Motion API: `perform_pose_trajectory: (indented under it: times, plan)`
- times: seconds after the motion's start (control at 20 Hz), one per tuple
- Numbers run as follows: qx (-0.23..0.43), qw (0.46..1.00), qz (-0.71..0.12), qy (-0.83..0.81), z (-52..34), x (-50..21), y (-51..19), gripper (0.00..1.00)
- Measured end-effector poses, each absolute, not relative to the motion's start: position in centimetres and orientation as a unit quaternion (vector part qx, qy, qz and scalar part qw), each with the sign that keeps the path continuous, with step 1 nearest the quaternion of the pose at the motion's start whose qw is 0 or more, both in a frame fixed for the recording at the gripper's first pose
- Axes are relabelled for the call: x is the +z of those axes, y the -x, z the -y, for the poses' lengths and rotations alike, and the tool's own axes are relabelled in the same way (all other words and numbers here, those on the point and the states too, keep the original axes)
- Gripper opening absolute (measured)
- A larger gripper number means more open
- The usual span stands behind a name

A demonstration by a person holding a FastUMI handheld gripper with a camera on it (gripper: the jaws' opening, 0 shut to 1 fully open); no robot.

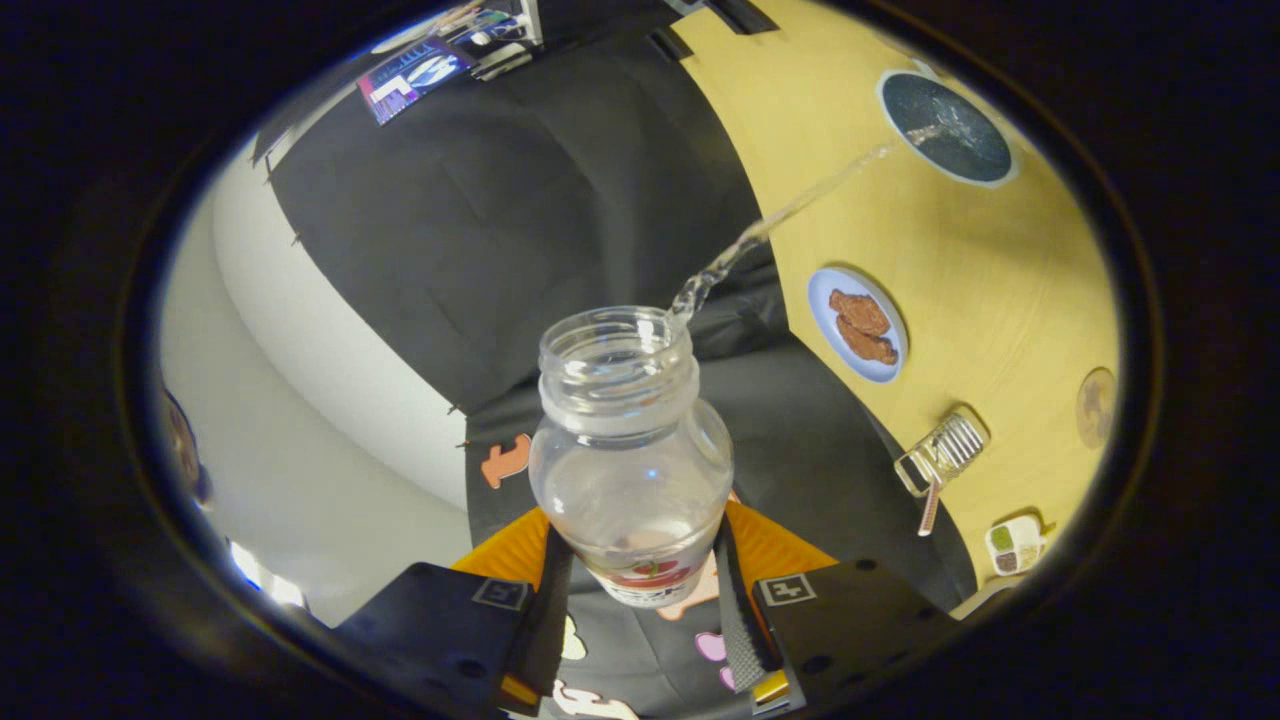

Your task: Take the bottle from table, then pour the juice into the cup, finally place the bottle on the coaster

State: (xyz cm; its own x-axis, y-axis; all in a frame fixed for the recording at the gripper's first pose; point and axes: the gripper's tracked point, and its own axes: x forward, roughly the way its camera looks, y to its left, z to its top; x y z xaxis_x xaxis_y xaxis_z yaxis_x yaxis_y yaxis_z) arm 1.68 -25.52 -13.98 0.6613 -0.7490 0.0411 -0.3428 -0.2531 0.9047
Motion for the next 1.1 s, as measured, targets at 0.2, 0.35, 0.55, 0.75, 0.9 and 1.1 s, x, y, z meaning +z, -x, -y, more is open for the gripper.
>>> perform_pose_trajectory:
  times: [0.2, 0.35, 0.55, 0.75, 0.9, 1.1]
  plan:
    - [-0.199, 0.491, 0.367, -0.765, 25.7, -13.5, -1.4, 0.68]
    - [-0.191, 0.490, 0.376, -0.763, 25.9, -12.9, -1.4, 0.68]
    - [-0.183, 0.485, 0.389, -0.762, 26.2, -12.4, -1.1, 0.68]
    - [-0.179, 0.482, 0.396, -0.761, 26.3, -12.2, -1.0, 0.68]
    - [-0.175, 0.480, 0.399, -0.761, 26.2, -11.9, -1.1, 0.68]
    - [-0.171, 0.477, 0.403, -0.762, 26.3, -11.7, -1.2, 0.68]
